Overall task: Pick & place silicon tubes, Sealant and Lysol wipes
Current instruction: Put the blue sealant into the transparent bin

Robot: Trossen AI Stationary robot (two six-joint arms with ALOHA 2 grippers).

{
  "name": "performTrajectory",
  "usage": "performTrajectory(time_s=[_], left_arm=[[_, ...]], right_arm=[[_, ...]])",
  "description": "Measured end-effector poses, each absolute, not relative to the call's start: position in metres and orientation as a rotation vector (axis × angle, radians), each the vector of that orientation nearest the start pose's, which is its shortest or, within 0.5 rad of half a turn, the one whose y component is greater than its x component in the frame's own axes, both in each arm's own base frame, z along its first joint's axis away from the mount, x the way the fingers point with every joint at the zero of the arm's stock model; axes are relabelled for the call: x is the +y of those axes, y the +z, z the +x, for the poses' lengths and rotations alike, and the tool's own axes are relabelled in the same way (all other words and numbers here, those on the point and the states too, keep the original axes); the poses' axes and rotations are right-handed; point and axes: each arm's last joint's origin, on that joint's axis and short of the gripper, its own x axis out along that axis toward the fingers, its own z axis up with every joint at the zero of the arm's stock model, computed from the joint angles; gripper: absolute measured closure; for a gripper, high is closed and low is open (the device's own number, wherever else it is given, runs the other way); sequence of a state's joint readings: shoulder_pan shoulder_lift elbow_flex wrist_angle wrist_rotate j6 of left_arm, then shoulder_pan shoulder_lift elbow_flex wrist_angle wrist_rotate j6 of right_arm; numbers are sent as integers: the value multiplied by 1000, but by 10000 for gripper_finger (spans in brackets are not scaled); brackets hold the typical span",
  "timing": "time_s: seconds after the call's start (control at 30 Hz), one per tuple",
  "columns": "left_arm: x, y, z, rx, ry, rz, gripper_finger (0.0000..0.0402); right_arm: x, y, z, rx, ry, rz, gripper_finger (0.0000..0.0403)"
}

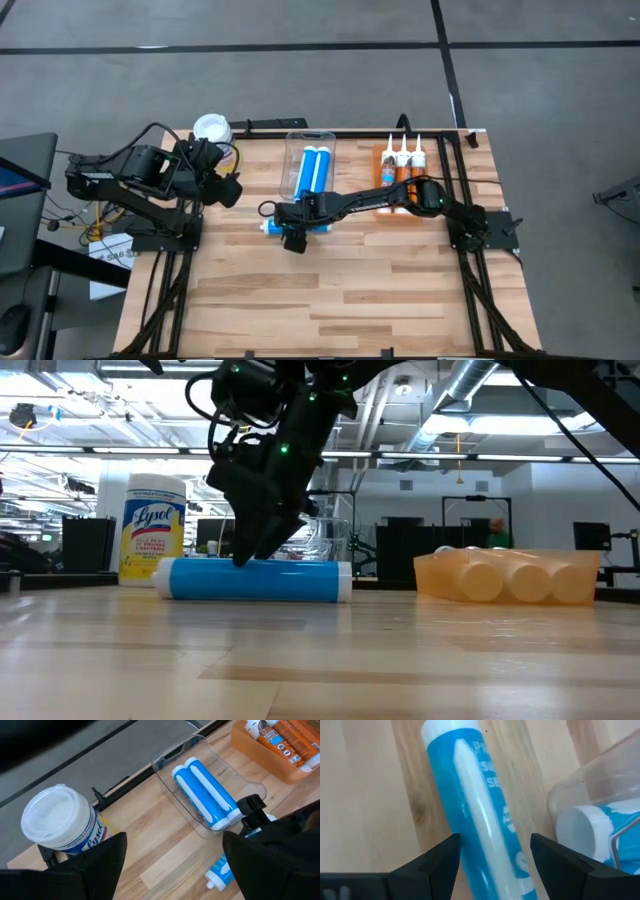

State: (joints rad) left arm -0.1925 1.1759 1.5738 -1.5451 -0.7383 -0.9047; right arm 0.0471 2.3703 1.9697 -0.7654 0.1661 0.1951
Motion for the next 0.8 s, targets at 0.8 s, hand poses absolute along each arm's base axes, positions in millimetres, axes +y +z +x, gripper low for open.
performTrajectory(time_s=[0.8], left_arm=[[-11, 417, 160, 700, 873, -300, 80]], right_arm=[[60, 140, 484, 1292, -80, 106, 168]])
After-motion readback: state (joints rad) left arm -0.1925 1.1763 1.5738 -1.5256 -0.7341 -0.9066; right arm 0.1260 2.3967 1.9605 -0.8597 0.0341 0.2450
